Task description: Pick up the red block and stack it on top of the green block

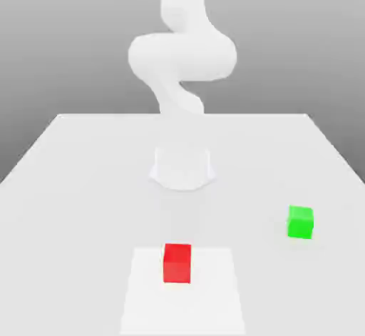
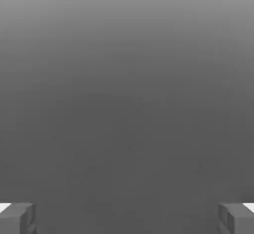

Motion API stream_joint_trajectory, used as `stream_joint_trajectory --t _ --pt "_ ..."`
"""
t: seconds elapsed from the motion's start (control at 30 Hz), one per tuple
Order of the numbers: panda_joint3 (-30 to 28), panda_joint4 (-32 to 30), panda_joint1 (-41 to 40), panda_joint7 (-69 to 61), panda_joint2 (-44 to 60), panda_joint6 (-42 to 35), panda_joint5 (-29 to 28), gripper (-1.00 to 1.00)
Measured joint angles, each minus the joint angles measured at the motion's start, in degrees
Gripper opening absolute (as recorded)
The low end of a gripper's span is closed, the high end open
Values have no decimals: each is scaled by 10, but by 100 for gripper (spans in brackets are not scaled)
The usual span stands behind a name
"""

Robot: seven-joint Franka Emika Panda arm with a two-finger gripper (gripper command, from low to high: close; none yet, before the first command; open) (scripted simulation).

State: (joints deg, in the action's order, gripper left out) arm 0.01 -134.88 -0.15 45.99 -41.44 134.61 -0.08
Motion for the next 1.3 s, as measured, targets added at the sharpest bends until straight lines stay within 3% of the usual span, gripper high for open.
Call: stream_joint_trajectory --t 0.6,0.83,0.87,1.1,1.3 --pt "-4 -254 -9 8 386 247 0 0" --pt "-2 -248 -10 7 531 368 3 0" --pt "-2 -247 -10 6 544 378 3 -100" --pt "-1 -247 -11 8 542 378 1 -100" --pt "2 -263 -15 9 431 282 0 -100"
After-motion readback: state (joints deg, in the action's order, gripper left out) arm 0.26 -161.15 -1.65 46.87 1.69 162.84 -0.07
